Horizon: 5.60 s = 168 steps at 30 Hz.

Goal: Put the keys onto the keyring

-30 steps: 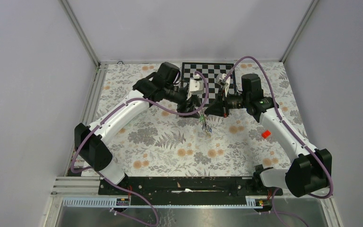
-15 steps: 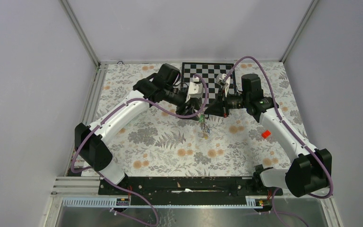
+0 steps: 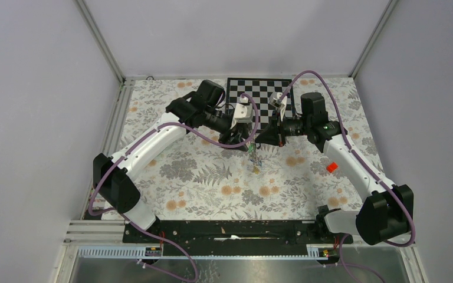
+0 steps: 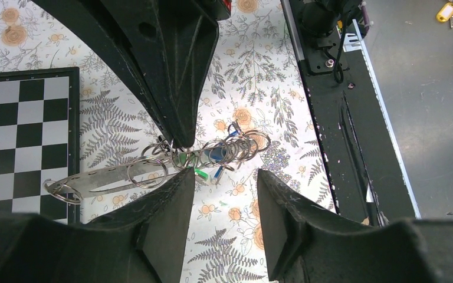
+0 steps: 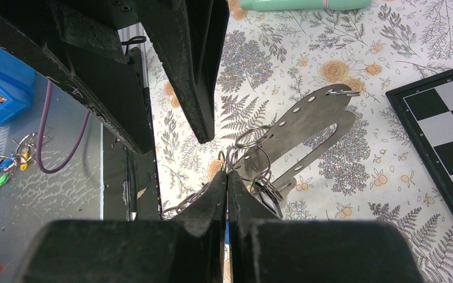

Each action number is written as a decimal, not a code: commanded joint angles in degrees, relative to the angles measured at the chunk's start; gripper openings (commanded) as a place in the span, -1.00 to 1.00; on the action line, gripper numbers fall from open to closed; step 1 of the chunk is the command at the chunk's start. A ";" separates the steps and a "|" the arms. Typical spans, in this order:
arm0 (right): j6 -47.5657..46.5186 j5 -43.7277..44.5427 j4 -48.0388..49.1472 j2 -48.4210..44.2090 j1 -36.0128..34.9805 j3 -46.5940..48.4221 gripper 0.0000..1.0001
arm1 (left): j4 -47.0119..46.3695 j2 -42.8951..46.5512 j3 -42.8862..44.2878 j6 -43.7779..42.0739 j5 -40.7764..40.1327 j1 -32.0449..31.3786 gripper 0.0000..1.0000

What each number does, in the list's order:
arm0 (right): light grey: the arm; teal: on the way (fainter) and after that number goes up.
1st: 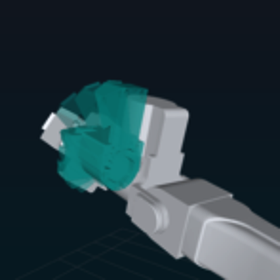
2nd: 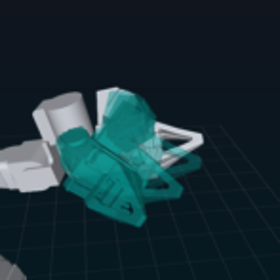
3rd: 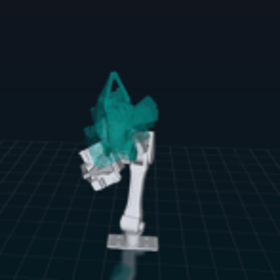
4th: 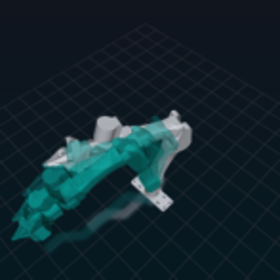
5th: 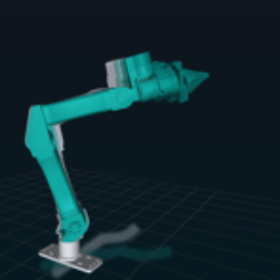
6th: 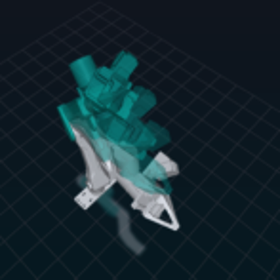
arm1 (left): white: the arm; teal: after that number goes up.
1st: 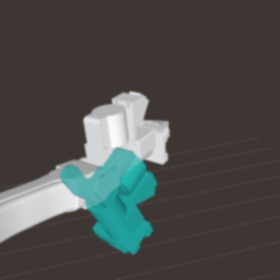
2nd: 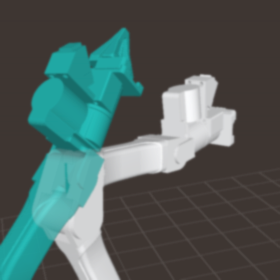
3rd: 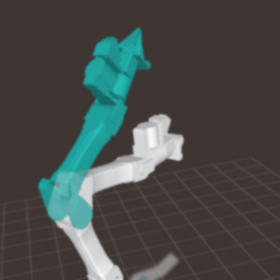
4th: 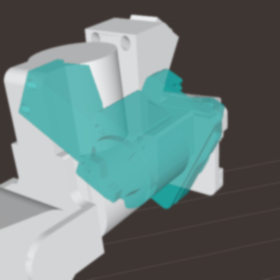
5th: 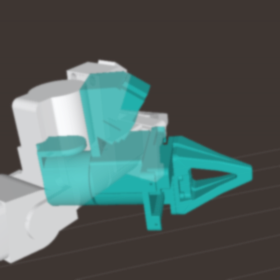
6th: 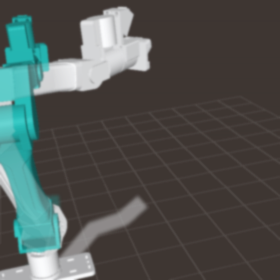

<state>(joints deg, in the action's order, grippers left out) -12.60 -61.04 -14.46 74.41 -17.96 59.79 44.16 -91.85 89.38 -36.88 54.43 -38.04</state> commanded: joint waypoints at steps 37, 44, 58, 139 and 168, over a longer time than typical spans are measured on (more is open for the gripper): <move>0.23 -3.21 2.53 -0.03 0.11 0.53 -1.00 | -7.60 -2.63 -1.01 4.55 0.32 0.42 0.04; 0.04 -3.05 2.43 0.00 0.11 0.15 -1.00 | -8.21 -2.89 -0.63 5.08 -0.42 0.42 0.04; 0.05 -3.04 2.50 0.08 0.11 0.31 -1.00 | -8.73 -2.95 -0.79 5.10 0.57 0.75 0.03; -4.63 -9.30 12.88 1.18 -1.34 -6.35 -0.39 | 3.34 -2.56 8.43 0.11 -16.02 -6.16 -1.00; 11.36 -11.74 24.31 2.31 -1.37 -3.01 -1.00 | -7.53 0.59 0.38 6.37 1.36 3.15 -0.06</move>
<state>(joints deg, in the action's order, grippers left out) -9.32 -69.14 1.34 76.36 -19.11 54.06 44.31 -95.39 92.25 -32.67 48.99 -34.68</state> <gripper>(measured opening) 0.020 0.448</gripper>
